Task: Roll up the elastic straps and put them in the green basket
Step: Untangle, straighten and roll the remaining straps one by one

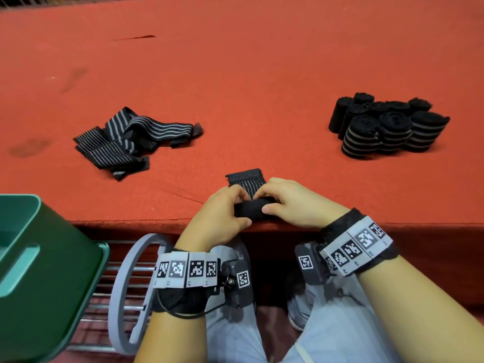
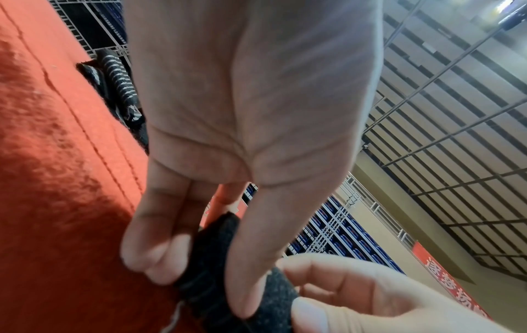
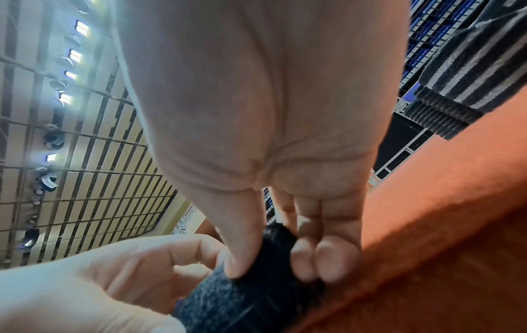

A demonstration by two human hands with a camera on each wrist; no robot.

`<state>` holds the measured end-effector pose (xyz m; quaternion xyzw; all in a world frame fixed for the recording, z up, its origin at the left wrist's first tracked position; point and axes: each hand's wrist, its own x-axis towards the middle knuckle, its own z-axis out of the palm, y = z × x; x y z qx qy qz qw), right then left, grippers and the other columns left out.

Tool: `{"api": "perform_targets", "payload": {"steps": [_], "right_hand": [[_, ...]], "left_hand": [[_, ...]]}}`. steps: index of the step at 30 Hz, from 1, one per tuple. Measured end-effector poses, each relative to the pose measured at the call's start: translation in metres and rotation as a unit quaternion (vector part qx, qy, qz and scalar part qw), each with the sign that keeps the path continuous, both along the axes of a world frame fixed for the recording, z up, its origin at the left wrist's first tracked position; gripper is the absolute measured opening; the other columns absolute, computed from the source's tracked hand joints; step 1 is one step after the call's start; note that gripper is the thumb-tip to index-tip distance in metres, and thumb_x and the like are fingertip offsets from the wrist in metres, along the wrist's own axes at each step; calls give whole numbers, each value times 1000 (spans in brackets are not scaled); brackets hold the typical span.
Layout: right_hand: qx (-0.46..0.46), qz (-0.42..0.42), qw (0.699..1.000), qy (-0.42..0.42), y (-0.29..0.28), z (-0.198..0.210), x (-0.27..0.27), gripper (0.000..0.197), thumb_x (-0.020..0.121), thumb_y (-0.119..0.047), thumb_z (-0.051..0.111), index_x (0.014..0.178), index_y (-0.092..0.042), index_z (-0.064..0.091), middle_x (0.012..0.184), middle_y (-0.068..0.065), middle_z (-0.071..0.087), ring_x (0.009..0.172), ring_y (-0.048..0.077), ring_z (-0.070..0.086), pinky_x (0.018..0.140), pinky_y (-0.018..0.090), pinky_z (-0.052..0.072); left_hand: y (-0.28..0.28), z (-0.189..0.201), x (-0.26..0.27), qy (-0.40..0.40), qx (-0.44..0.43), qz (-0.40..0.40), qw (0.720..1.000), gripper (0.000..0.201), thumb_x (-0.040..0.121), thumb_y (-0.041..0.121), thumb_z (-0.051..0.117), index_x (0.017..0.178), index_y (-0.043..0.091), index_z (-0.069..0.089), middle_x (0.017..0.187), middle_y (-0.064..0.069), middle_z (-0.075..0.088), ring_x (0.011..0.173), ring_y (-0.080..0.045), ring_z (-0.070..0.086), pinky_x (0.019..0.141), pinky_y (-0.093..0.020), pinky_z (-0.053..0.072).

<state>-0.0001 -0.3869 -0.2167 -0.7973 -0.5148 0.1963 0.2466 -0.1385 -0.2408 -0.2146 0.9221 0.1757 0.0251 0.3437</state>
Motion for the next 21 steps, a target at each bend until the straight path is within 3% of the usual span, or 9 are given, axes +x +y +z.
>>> {"api": "perform_targets", "payload": {"steps": [3, 7, 11, 16, 19, 21], "right_hand": [[13, 7, 1000, 2, 1, 1, -2, 27, 91, -16, 64, 116, -25, 59, 106, -8, 56, 98, 9, 51, 90, 29, 40], [21, 3, 1000, 11, 1, 2, -2, 27, 93, -14, 61, 116, -23, 53, 108, -9, 58, 98, 9, 52, 87, 29, 40], [39, -18, 999, -7, 3, -3, -3, 19, 95, -18, 60, 112, -23, 55, 108, -6, 53, 98, 9, 49, 87, 28, 38], [64, -32, 997, -31, 4, -6, -3, 26, 89, -22, 68, 115, -23, 63, 108, -7, 50, 88, 5, 47, 83, 24, 35], [45, -10, 999, -16, 2, -8, -3, 48, 79, -19, 76, 123, -27, 60, 111, -9, 47, 83, -4, 46, 79, 21, 38], [45, -18, 999, -22, 3, -10, -3, 52, 77, -16, 77, 124, -29, 60, 110, -9, 45, 81, -3, 46, 79, 24, 40]], "left_hand": [[0, 0, 1, -4, 1, 2, 1000, 33, 78, 19, 78, 101, 28, 56, 103, 4, 56, 94, -12, 53, 78, -26, 36], [0, -1, 3, -2, 0, 7, 1000, 29, 81, 21, 77, 101, 27, 57, 100, 8, 55, 92, -10, 54, 78, -27, 39], [3, -5, 6, -10, -40, 27, 999, 21, 85, 19, 73, 101, 24, 60, 94, 6, 60, 78, -15, 59, 83, -42, 53], [4, -7, 7, -31, -71, 41, 996, 24, 90, 18, 67, 99, 36, 52, 90, 5, 61, 69, -21, 64, 75, -50, 57], [4, -8, 9, -35, -58, 57, 996, 17, 91, 21, 66, 103, 31, 59, 99, 4, 59, 82, -23, 63, 84, -51, 55], [4, -9, 11, -38, -22, 68, 997, 18, 92, 23, 65, 110, 23, 64, 106, 5, 54, 95, -22, 60, 95, -44, 49]]}}
